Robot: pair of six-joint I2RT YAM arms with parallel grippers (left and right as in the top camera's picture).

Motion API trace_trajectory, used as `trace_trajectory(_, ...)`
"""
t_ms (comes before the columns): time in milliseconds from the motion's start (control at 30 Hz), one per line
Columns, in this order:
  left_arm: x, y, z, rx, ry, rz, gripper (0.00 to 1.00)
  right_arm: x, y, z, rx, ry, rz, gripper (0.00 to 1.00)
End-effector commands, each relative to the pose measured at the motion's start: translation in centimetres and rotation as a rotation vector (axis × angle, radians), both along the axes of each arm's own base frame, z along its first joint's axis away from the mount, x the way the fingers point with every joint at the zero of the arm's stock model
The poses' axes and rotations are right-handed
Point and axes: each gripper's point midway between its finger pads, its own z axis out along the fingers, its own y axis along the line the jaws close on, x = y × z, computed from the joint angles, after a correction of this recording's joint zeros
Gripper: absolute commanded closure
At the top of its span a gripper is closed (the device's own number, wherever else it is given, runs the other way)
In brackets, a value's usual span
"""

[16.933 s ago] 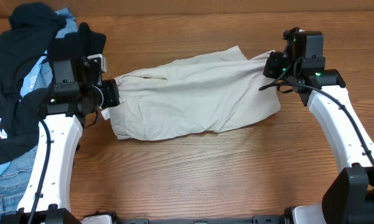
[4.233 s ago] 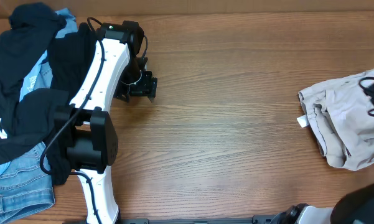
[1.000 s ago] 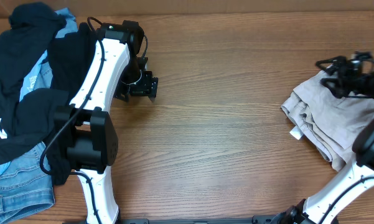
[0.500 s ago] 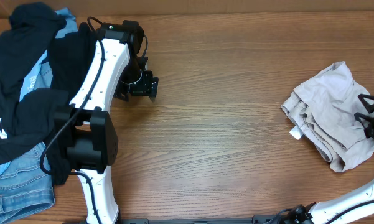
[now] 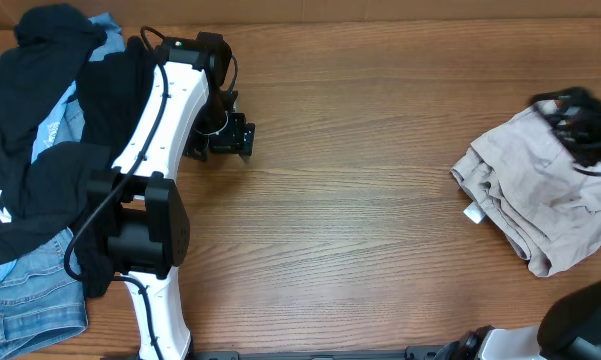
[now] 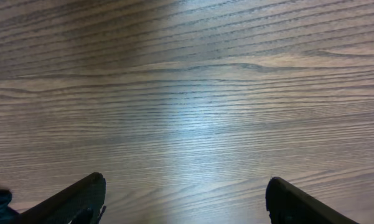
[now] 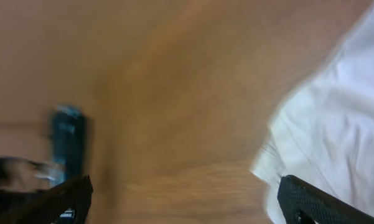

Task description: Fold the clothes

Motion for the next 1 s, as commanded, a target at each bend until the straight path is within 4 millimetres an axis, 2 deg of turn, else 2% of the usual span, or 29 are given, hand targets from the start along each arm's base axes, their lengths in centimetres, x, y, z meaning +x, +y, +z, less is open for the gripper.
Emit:
trace_trajectory(0,0.2,-0.6,0.6,-0.022,-0.024,-0.028,0.14,0.1,1.2,-7.7,-0.255,0.269,0.023,0.04)
trace_trajectory(100,0.2,-0.6,0.7,-0.022,-0.024,-0.028,0.14,0.7,1.8,-12.7,-0.332,0.407,0.044,0.03)
trace_trajectory(167,0.2,-0.6,0.6,-0.022,-0.025,-0.028,0.14,0.3,1.9,-15.6,-0.324,0.486,0.064,0.03)
trace_trajectory(267,0.2,-0.6,0.6,-0.022,-0.025,-0.028,0.13,-2.0,2.6,-19.7,-0.272,0.649,0.103,0.03)
trace_trajectory(333,0.2,-0.6,0.6,-0.022,-0.025,-0.028,0.13,-4.2,2.8,-21.5,-0.261,0.768,0.125,0.01)
trace_trajectory(367,0.2,-0.6,0.6,-0.022,-0.024,-0.028,0.13,-5.5,2.1,-22.0,-0.293,0.834,0.125,0.0)
trace_trajectory(433,0.2,-0.6,0.6,-0.022,-0.025,-0.028,0.13,-6.9,0.1,-22.1,-0.369,0.923,0.048,0.0)
trace_trajectory(500,0.2,-0.6,0.7,-0.022,-0.024,-0.028,0.13,-8.7,-3.2,-21.7,-0.497,1.02,-0.077,0.0)
trace_trajectory(533,0.2,-0.6,0.7,-0.022,-0.024,-0.028,0.13,-9.6,-5.4,-21.3,-0.588,1.07,-0.171,0.0)
trace_trajectory(633,0.2,-0.7,0.7,-0.027,-0.022,-0.028,0.13,-10.7,-8.4,-20.9,-0.652,1.101,-0.287,0.0)
trace_trajectory(700,0.2,-0.8,0.7,-0.036,-0.021,-0.027,0.13,-11.3,-9.6,-20.8,-0.645,1.114,-0.368,0.0)
trace_trajectory(767,0.2,-0.8,0.7,-0.036,-0.021,-0.027,0.13,-10.9,-9.0,-21.0,-0.566,1.096,-0.373,0.0)
trace_trajectory(833,0.2,-0.8,0.7,-0.036,-0.021,-0.027,0.13,-9.6,-7.9,-20.2,-0.521,1.048,-0.308,0.0)
trace_trajectory(967,0.2,-0.8,0.7,-0.036,-0.021,-0.035,0.13,-7.0,-6.2,-14.9,-0.555,0.855,-0.257,0.0)
